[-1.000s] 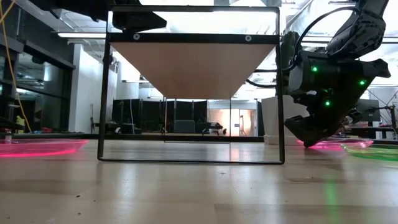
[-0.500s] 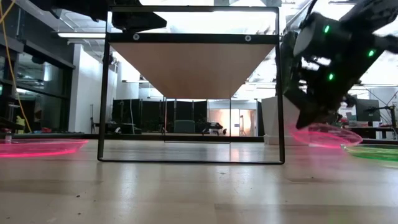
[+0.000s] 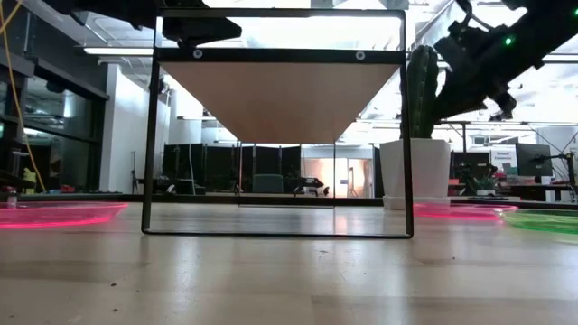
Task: Place and stack plates onto a shelf
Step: Put the pink plate on the shelf
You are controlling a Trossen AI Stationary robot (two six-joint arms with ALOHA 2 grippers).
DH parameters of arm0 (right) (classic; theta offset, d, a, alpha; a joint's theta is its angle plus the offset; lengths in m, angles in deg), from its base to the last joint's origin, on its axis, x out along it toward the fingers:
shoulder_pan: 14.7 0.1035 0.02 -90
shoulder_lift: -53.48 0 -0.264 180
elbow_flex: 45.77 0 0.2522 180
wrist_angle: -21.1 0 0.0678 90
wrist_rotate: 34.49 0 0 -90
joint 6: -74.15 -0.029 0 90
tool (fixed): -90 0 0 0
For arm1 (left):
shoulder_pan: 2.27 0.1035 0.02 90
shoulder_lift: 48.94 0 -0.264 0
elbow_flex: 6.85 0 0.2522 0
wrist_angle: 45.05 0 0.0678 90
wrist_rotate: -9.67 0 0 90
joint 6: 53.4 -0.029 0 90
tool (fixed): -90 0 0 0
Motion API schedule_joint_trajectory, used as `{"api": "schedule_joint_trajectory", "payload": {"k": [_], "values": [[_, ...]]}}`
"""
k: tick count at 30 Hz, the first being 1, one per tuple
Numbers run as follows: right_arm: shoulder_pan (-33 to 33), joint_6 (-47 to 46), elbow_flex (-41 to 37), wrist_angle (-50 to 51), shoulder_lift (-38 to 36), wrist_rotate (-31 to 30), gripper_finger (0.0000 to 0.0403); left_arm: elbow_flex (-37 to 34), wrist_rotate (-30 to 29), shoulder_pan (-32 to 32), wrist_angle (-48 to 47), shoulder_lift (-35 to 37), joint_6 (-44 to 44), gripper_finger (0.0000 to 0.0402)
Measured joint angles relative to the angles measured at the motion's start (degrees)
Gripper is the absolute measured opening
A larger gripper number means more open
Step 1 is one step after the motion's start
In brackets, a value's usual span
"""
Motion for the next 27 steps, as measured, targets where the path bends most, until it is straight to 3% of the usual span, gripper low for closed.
{"api": "schedule_joint_trajectory", "payload": {"k": [9, 15, 21, 27], "values": [[0.00, -1.37, -1.09, 3.50, 3.00, 9.04, 0.0000, 0.00, 0.00, 0.00, 0.00, 0.00, -0.05, 0.0000], [-0.02, -14.68, -5.81, 12.76, 5.03, 7.72, 0.0010, 0.00, -0.02, 0.00, 0.00, -0.02, -0.04, 0.0000], [-0.33, -25.91, -9.37, 18.11, 2.17, 1.39, 0.0075, 0.00, -0.02, 0.00, 0.02, -0.02, -0.06, 0.0000], [-5.23, -38.30, -11.60, 21.77, 2.29, -1.69, 0.0135, 0.02, -0.02, 0.00, 0.94, -0.02, -0.04, 0.0000]]}}
